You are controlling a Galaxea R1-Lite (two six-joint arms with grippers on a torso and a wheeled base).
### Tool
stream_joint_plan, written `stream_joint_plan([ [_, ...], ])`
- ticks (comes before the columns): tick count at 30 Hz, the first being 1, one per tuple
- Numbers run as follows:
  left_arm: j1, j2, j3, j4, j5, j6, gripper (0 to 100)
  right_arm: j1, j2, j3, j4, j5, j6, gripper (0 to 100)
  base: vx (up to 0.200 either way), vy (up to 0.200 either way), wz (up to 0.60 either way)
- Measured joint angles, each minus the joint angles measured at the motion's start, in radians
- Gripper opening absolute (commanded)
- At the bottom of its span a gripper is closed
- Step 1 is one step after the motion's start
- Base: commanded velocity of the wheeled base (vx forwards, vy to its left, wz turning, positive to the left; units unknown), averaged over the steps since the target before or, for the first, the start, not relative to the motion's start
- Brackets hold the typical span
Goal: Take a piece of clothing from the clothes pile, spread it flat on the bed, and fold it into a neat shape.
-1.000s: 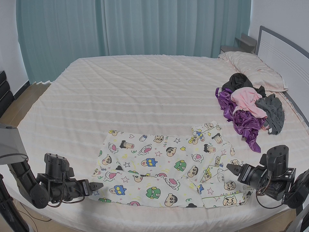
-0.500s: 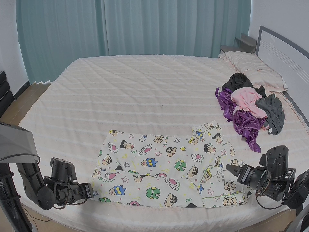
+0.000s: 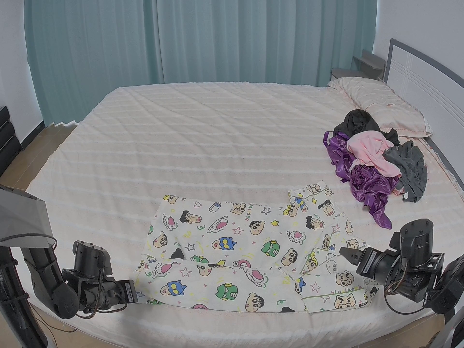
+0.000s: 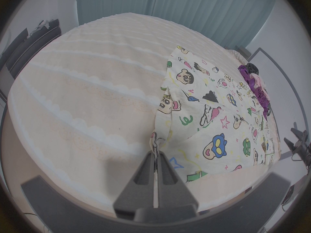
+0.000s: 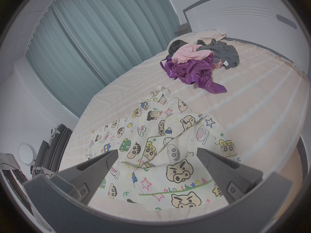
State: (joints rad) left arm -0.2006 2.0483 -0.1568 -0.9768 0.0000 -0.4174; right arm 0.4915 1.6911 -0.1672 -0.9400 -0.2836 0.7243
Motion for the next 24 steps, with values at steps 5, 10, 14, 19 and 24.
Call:
stream_joint_plan([
  [5,-0.002,-0.006,0.008,-0.004,0.058,0.03,0,-0.001,0.0,0.002,0.0,0.0,-0.001,100,0.0,0.0,0.0],
  [10,-0.007,-0.004,0.013,-0.008,0.061,0.033,100,-0.001,0.001,0.003,0.0,0.0,-0.002,100,0.0,0.0,0.0],
  [14,-0.009,-0.01,0.013,-0.017,0.063,0.028,100,-0.001,0.001,0.003,0.0,0.0,-0.003,100,0.0,0.0,0.0],
  [19,0.002,-0.067,0.007,-0.032,0.056,0.0,100,-0.001,0.001,0.003,0.0,0.0,-0.003,100,0.0,0.0,0.0],
  [24,0.019,-0.144,-0.056,0.008,0.041,-0.025,100,0.0,0.001,0.003,0.0,0.0,-0.001,100,0.0,0.0,0.0],
])
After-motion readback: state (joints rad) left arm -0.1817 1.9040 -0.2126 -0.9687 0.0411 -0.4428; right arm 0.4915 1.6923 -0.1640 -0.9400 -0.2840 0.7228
